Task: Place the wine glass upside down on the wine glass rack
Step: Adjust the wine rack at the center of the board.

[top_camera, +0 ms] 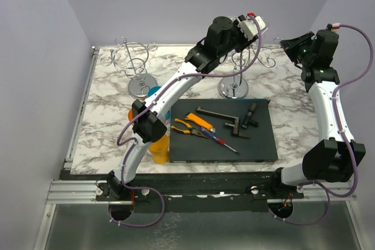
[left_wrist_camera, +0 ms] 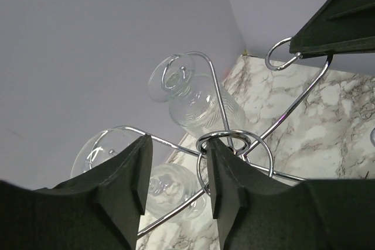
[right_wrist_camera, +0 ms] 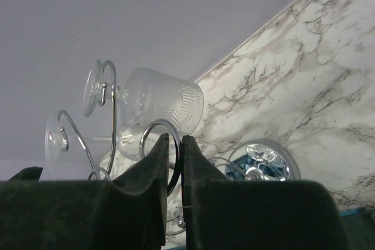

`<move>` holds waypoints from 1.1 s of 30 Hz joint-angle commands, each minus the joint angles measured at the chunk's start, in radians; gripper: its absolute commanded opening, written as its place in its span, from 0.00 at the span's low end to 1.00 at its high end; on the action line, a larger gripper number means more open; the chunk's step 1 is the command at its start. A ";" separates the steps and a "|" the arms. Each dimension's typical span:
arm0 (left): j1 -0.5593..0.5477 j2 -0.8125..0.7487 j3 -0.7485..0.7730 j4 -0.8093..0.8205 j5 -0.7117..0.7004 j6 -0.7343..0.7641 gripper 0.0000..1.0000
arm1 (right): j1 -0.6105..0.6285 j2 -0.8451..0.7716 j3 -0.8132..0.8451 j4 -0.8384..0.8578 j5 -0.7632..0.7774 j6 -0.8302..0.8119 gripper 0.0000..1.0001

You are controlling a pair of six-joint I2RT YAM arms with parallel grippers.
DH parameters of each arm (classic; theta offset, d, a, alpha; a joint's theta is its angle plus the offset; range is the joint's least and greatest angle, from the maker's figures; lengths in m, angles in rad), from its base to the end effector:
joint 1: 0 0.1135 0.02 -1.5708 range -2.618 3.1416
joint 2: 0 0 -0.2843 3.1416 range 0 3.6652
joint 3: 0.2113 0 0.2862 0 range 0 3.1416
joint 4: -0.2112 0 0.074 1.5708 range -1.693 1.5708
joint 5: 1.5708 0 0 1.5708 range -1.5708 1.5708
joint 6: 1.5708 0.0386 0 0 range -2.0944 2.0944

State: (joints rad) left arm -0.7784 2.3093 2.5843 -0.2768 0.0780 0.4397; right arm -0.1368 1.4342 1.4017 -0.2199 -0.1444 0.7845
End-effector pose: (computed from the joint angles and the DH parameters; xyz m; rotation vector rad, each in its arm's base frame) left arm 0.4087 -0.4072 0.4573 0.9548 1.2612 -0.3268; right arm 0.3689 -0.0452 0.4180 0.7325 1.7102 0.5854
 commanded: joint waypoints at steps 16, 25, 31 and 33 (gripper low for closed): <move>-0.044 -0.208 -0.153 0.020 0.005 -0.187 0.61 | -0.018 0.026 -0.006 -0.133 0.010 -0.079 0.00; -0.128 -0.048 -0.002 0.010 -0.234 -0.241 0.69 | -0.018 0.032 0.001 -0.125 0.002 -0.068 0.00; -0.131 0.000 0.022 0.080 -0.326 -0.229 0.70 | -0.017 0.024 -0.001 -0.124 -0.002 -0.070 0.00; -0.131 0.010 0.022 0.102 -0.358 -0.212 0.70 | -0.018 0.023 -0.006 -0.122 -0.007 -0.070 0.00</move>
State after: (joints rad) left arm -0.9165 2.2978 2.5645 -0.2405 -0.1562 0.2249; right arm -0.1459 1.4399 1.4071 -0.2298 -0.1436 0.7845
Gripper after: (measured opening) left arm 0.694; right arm 0.118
